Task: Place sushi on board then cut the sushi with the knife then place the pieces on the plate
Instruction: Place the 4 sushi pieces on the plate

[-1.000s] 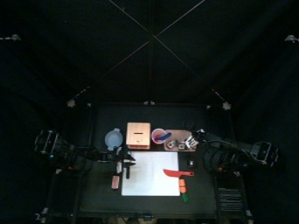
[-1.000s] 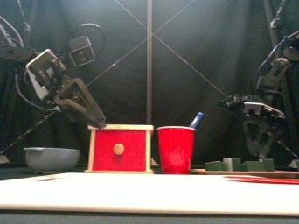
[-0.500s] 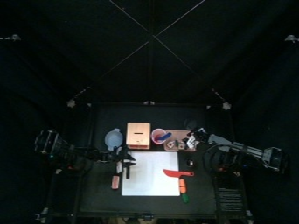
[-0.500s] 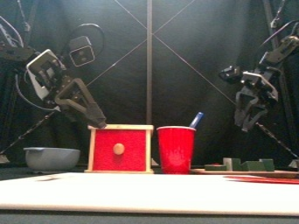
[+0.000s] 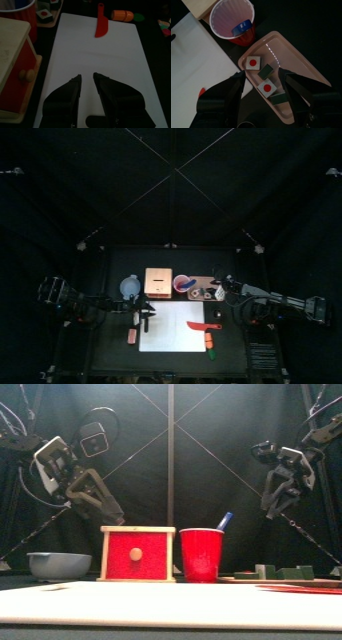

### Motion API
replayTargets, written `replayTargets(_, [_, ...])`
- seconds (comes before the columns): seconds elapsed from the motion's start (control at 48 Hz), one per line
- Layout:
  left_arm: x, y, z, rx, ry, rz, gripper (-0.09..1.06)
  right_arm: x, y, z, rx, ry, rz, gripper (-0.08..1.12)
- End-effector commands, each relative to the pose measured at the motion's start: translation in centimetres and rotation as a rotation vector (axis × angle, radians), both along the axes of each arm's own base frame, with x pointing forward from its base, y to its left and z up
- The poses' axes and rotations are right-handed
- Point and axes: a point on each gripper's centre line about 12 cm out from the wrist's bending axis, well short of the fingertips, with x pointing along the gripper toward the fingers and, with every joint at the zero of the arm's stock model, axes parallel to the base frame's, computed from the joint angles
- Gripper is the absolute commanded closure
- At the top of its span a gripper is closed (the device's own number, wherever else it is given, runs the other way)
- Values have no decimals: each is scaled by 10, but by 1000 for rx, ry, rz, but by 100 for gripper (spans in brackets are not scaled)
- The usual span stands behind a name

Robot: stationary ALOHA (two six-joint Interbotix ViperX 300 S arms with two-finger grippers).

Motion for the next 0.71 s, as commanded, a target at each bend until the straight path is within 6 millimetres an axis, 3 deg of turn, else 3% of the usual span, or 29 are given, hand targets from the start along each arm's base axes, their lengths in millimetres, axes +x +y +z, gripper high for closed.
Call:
replayTargets(0.021, [4,0,14,-4,-47,3,28,3,5,1,-14,-24,31,16])
replayTargets(0.708, [4,0,19,-4,-64,2,28,-2,17,-12,28,-2,58,16])
